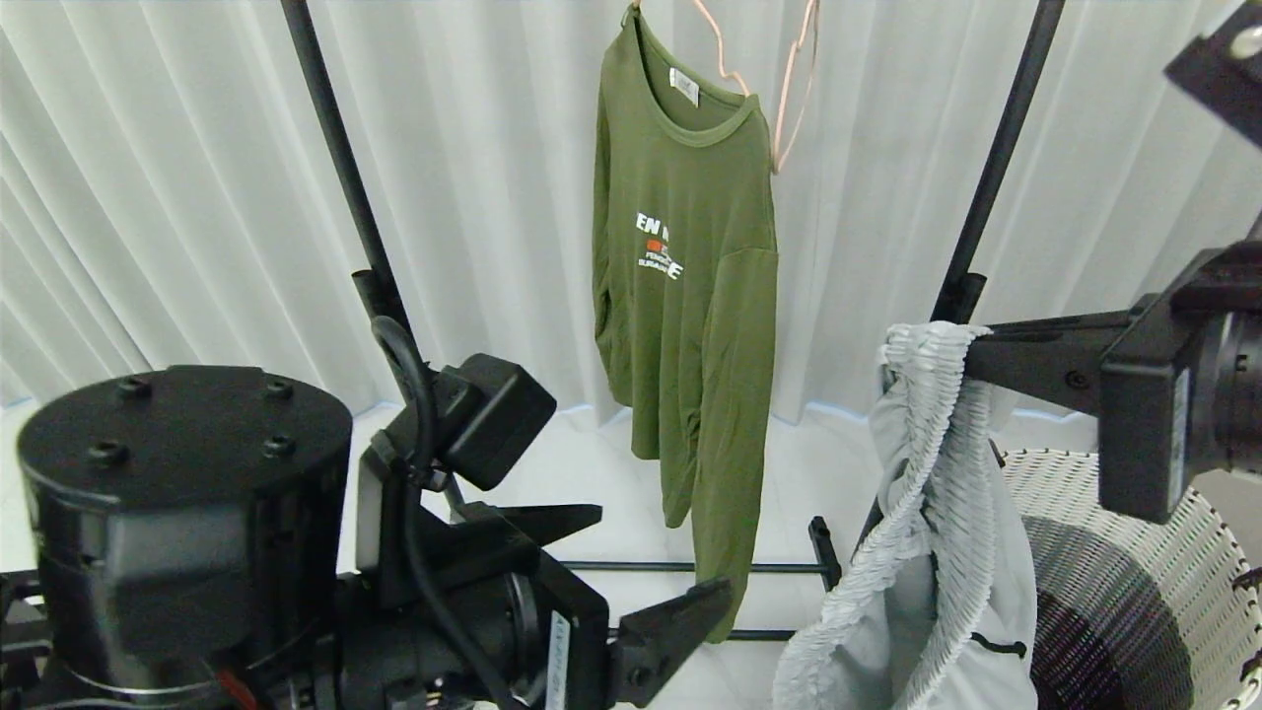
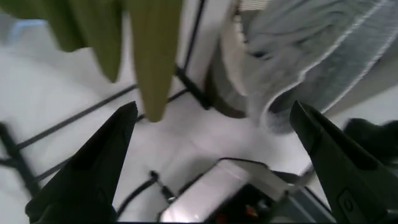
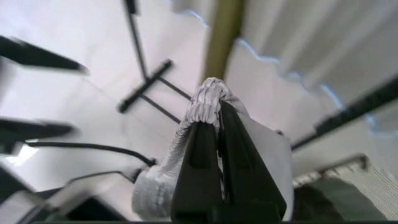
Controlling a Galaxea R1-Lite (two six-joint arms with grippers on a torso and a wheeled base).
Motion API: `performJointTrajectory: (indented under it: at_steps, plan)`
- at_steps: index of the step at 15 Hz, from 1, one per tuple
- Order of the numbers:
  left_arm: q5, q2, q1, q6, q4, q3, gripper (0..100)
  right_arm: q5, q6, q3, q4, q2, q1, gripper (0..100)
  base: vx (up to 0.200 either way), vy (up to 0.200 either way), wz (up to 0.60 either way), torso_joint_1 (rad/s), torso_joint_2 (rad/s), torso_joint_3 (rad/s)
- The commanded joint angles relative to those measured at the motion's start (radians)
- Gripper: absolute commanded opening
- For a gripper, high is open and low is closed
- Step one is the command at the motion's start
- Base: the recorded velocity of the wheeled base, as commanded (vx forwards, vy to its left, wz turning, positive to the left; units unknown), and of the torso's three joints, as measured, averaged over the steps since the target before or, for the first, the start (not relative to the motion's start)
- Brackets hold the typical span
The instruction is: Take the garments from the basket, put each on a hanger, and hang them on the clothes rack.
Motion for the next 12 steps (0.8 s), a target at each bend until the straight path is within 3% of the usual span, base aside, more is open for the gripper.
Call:
performJointTrajectory:
  at_steps: [1, 2, 9, 12]
  plan:
    - [0.001, 0.077, -0.068, -0.054, -0.036, -0.001, 100, 0.001, 0.001, -0.032, 0.001, 0.010, 0.049, 0, 0.000, 0.000, 0.00, 0.000, 0.00, 0.000]
    - [0.001, 0.098, -0.084, -0.082, -0.039, 0.002, 100, 0.001, 0.001, -0.037, 0.001, 0.008, 0.072, 0, 0.000, 0.000, 0.00, 0.000, 0.00, 0.000]
    - [0.002, 0.250, -0.076, -0.091, -0.085, 0.081, 100, 0.002, 0.011, -0.047, 0.001, 0.004, 0.096, 0, 0.000, 0.000, 0.00, 0.000, 0.00, 0.000]
    - [0.013, 0.321, -0.074, -0.108, -0.222, 0.091, 100, 0.002, 0.019, -0.046, 0.001, 0.002, 0.099, 0, 0.000, 0.000, 0.00, 0.000, 0.00, 0.000]
